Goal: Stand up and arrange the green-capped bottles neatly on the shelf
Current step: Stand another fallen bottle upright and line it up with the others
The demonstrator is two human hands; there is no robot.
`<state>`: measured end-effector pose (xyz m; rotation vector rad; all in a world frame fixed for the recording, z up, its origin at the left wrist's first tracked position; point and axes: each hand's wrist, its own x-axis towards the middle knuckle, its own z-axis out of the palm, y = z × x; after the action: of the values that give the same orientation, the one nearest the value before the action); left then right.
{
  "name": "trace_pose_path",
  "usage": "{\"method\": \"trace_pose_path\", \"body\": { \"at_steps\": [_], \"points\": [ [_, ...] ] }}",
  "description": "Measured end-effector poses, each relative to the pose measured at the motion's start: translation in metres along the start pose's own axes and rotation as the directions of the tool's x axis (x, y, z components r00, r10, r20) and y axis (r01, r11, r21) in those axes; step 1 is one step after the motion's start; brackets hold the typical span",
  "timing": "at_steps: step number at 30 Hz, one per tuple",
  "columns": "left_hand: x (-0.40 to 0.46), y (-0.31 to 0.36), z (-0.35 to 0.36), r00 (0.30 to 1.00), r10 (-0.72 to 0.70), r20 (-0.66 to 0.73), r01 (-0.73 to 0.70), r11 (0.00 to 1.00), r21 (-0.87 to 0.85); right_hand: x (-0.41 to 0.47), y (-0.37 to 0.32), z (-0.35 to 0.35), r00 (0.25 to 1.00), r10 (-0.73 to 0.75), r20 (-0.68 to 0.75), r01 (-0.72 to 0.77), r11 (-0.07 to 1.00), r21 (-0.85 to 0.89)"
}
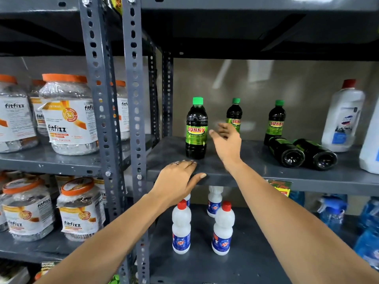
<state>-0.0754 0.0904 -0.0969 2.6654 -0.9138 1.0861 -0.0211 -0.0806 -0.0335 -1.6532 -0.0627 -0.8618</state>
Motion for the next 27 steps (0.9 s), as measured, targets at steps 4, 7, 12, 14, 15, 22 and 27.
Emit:
{"method": "trace_pose_path", "body": {
  "at_steps": [4,7,12,14,15,22,27],
  "points": [
    [0.021,0.034,0.000,0.986,0.109,0.125,-0.110,0.994,0.003,0.012,-0.008,-0.056,0.963,-0.222,-0.153,0.161,0.928,-0.336],
    [0.043,0.052,-0.001,0.969,0.061,0.239,-0.067,0.998,0.017,0.044,-0.010,-0.114,0.988,-0.131,-0.085,0.047,0.767,-0.640],
    [0.076,0.072,0.005,0.858,-0.050,0.511,0.067,0.998,-0.015,0.078,-0.001,-0.172,0.978,0.201,-0.056,-0.154,0.520,-0.840],
    [0.087,0.074,0.005,0.789,-0.067,0.611,0.110,0.993,-0.032,0.086,0.001,-0.179,0.962,0.273,-0.018,-0.149,0.470,-0.870],
    [0.090,0.074,0.005,0.768,-0.063,0.638,0.120,0.992,-0.047,0.089,0.001,-0.180,0.947,0.320,0.001,-0.149,0.445,-0.883],
    [0.092,0.069,0.002,0.727,-0.046,0.685,0.088,0.996,-0.027,0.095,0.016,-0.167,0.883,0.467,0.037,-0.268,0.569,-0.777],
    [0.088,0.072,0.003,0.775,-0.047,0.630,0.076,0.997,-0.018,0.072,0.018,-0.134,0.965,0.248,-0.090,-0.256,0.797,-0.548]
  ]
}}
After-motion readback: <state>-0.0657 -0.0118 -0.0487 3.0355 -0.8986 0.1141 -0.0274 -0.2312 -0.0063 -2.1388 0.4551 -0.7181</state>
